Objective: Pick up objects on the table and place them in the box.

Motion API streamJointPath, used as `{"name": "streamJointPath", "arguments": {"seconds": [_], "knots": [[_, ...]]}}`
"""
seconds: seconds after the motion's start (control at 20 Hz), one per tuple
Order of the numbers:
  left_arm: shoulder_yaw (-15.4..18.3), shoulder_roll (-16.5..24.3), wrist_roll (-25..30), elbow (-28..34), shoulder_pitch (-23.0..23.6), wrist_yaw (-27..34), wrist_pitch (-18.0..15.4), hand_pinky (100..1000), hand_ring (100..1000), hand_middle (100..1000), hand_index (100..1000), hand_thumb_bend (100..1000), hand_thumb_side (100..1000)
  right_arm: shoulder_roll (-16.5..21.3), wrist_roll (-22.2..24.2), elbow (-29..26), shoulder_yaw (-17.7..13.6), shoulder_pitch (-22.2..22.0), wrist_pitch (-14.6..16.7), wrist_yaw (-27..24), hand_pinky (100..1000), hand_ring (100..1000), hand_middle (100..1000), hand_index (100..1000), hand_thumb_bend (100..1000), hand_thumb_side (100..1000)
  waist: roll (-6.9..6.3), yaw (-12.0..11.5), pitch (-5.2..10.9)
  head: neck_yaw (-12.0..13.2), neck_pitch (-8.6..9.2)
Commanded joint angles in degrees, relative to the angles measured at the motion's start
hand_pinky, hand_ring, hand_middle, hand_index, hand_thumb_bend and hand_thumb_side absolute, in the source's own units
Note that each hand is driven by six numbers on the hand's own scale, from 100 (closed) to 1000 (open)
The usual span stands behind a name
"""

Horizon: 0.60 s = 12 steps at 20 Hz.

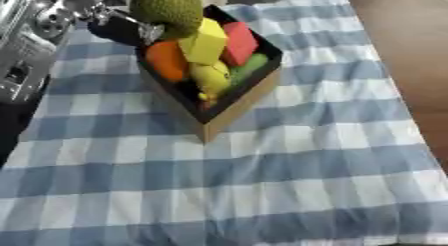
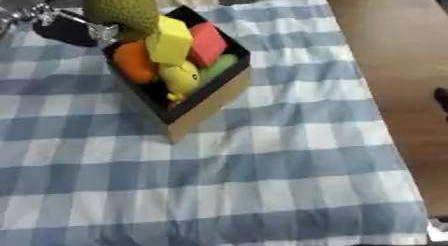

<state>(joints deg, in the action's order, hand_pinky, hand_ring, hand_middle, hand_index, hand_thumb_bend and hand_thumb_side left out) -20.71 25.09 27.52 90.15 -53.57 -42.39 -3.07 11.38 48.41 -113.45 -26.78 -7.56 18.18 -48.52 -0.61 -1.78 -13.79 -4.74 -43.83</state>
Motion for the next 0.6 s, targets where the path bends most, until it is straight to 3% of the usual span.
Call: {"name": "streamJointPath", "arguments": {"seconds": [0.05,0.6], "knots": [[0.36,-0.38,0.92,1.59,0.26,0.99,0.32,667,585,436,584,100,167,1.66,2.88,-1.14,-0.38,0.17,2.78,-0.19,1000,1000,302,994,100,507,-0.7,-0.07,1.87,-0.3,-0.29],[0.27,-4.26,2.38,-0.58,4.43,0.93,1.71,679,599,453,602,100,242,1.48,3.0,-1.14,-0.28,0.35,2.49,0.14,1000,1000,294,995,100,506,-0.63,-0.09,1.66,-0.29,-0.29]]}}
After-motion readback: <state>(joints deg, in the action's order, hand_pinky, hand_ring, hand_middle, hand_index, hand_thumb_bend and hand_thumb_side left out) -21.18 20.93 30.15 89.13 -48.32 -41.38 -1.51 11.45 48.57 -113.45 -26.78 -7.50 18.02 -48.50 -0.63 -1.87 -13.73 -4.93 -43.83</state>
